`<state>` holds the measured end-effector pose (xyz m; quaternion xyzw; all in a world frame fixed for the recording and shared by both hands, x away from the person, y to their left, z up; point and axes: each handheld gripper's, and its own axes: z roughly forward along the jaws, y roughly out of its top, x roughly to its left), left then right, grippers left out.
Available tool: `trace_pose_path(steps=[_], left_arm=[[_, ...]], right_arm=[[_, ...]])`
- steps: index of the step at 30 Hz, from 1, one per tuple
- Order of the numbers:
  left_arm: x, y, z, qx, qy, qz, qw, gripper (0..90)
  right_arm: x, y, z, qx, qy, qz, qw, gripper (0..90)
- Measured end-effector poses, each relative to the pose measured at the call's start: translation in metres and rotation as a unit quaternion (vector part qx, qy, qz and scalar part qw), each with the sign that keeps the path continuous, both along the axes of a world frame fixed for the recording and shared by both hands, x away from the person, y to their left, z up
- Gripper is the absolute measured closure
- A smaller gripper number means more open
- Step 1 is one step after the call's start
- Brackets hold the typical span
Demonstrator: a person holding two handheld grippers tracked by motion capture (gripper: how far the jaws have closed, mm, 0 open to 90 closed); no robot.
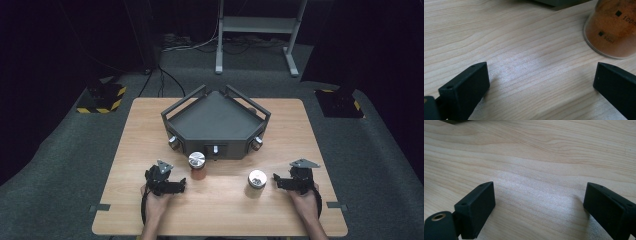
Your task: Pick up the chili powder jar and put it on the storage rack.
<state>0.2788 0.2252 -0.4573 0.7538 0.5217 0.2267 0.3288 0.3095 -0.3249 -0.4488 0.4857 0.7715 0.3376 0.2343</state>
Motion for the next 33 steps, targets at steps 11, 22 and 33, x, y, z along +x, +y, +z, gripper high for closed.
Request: trace_pose_path(steps=[11, 22, 33], left_arm=[[-0.003, 0.001, 0.0, -0.009, -0.003, -0.008, 0.9999, 0.2], [-0.008, 0.0, 0.004, -0.021, -0.009, -0.035, 0.9991, 0.2], [-0.009, -0.008, 0.006, -0.027, -0.019, -0.069, 0.997, 0.4]], right_arm=[[0.0, 0.0, 0.0, 0.0, 0.0, 0.0, 1.0, 10.2], [0.0, 0.0, 0.0, 0.0, 0.0, 0.0, 1.0, 10.2], [0.0, 0.0, 0.0, 0.0, 0.0, 0.0, 1.0, 10.2]])
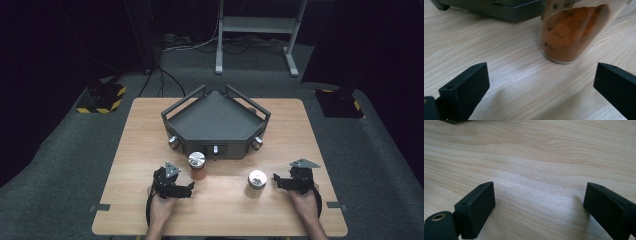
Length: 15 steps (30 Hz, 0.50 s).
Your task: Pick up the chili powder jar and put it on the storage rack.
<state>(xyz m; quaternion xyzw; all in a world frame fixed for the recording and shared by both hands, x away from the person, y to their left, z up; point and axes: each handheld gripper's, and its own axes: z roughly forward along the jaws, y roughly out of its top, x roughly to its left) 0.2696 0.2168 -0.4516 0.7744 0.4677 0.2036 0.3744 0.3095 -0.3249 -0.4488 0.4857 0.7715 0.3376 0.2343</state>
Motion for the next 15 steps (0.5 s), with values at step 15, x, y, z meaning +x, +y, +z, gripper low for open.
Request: trace_pose_path(steps=[15], left_arm=[[0.008, -0.015, 0.0, -0.017, -0.013, -0.016, 0.9996, 3.1]], right_arm=[[0.0, 0.0, 0.0, 0.0, 0.0, 0.0, 1.0, 10.2]])
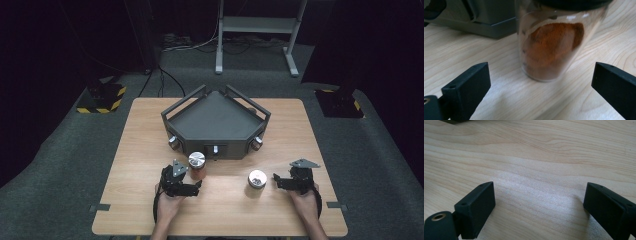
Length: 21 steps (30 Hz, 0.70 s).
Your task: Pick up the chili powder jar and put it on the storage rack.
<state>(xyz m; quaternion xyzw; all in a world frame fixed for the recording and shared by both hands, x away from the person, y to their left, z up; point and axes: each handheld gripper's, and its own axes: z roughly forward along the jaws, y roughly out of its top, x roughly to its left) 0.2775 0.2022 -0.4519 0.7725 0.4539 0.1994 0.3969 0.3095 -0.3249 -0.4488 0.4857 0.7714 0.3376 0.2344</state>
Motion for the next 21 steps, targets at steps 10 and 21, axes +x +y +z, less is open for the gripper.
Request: trace_pose_path(steps=[10, 21], left_arm=[[0.009, -0.014, 0.0, -0.008, -0.014, -0.001, 0.9999, 8.6], [0.014, -0.024, -0.001, -0.01, -0.024, 0.005, 0.9996, 19.6]], right_arm=[[0.0, 0.0, 0.0, 0.0, 0.0, 0.0, 1.0, 10.2], [0.0, 0.0, 0.0, 0.0, 0.0, 0.0, 1.0, 10.2]])
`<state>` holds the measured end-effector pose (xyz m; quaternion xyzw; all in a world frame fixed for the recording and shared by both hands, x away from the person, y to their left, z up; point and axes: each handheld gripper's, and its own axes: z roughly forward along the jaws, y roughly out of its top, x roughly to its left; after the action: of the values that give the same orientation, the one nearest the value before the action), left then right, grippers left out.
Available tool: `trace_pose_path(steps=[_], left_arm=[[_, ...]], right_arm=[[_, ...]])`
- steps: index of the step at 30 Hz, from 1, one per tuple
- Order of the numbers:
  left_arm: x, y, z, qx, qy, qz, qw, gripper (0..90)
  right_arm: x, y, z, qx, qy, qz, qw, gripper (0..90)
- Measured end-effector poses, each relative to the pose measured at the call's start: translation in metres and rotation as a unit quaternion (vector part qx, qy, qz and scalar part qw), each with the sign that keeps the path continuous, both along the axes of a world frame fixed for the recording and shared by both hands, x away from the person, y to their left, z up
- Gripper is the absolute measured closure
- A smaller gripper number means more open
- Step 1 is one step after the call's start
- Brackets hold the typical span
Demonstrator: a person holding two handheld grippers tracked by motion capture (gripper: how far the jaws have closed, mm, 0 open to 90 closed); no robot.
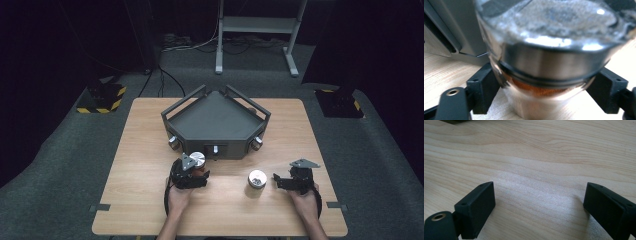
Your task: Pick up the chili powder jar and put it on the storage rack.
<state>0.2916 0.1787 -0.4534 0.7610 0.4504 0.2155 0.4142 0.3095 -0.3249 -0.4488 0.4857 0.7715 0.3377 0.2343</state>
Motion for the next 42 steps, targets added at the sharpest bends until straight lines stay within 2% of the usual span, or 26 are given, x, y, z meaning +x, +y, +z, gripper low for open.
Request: trace_pose_path(steps=[10, 29, 42], left_arm=[[-0.002, -0.001, -0.002, 0.0, -0.009, 0.011, 0.9999, 28.9], [-0.002, -0.003, 0.002, 0.017, -0.011, 0.004, 0.9998, 30.3], [-0.006, 0.002, 0.013, 0.014, -0.012, -0.003, 0.9998, 30.4]], right_arm=[[0.0, 0.0, 0.0, 0.0, 0.0, 0.0, 1.0, 10.3], [0.0, 0.0, 0.0, 0.0, 0.0, 0.0, 1.0, 10.2], [0.0, 0.0, 0.0, 0.0, 0.0, 0.0, 1.0, 10.1]])
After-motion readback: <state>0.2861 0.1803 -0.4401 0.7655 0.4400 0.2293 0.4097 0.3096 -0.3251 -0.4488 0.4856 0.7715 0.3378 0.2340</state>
